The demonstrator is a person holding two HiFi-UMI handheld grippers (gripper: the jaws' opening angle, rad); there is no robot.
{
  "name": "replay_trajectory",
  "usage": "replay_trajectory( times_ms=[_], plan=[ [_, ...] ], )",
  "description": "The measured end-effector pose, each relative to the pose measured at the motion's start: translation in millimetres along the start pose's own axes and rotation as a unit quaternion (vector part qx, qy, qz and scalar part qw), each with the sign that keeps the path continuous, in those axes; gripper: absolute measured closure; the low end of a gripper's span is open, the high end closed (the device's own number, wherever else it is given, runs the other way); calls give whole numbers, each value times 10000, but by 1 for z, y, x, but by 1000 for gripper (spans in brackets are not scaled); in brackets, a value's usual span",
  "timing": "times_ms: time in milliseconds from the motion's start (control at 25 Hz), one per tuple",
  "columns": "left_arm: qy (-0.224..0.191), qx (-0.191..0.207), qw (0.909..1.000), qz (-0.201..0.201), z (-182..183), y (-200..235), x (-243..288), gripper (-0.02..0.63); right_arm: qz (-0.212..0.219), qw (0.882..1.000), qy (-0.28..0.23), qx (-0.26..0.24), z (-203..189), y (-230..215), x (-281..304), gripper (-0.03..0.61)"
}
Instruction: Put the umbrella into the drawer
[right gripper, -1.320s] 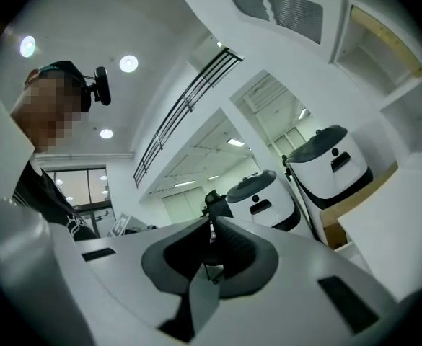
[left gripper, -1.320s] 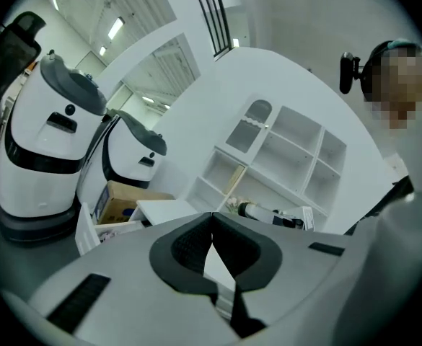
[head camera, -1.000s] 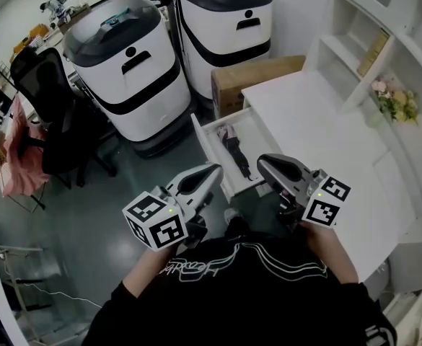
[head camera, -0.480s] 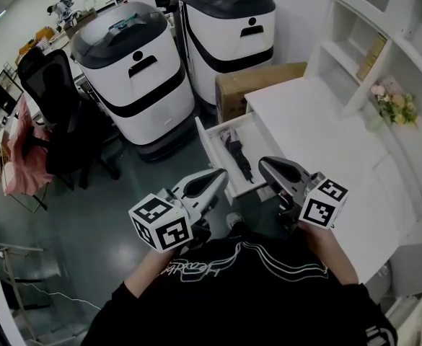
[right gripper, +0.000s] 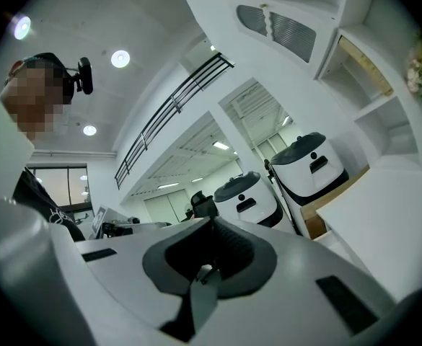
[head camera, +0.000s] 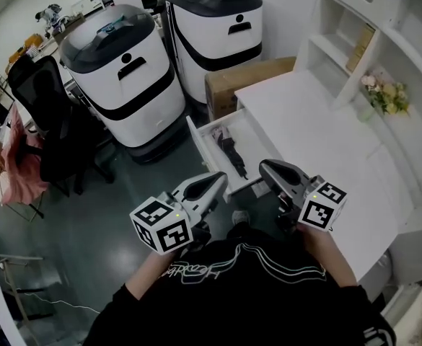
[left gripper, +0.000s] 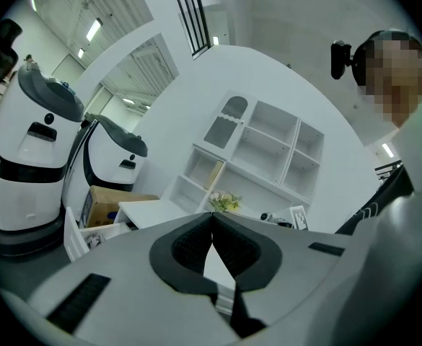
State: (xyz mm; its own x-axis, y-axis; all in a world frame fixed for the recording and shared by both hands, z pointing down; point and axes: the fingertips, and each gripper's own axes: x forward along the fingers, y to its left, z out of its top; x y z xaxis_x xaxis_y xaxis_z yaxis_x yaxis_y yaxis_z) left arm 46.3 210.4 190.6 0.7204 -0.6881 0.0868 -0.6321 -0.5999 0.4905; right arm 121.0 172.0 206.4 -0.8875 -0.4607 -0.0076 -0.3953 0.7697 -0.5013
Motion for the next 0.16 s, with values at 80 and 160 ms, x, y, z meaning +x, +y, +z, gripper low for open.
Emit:
replay_trajectory(
  times_ms=[80,160],
  plan=[
    [6,11,10000,-22,-1,-2,1,594,-37,10000,-26,15,0,0,-3,531],
    [10,31,10000,-33,-1,-3,1,594,-66,10000,-48,13,0,0,-5,531]
  ],
)
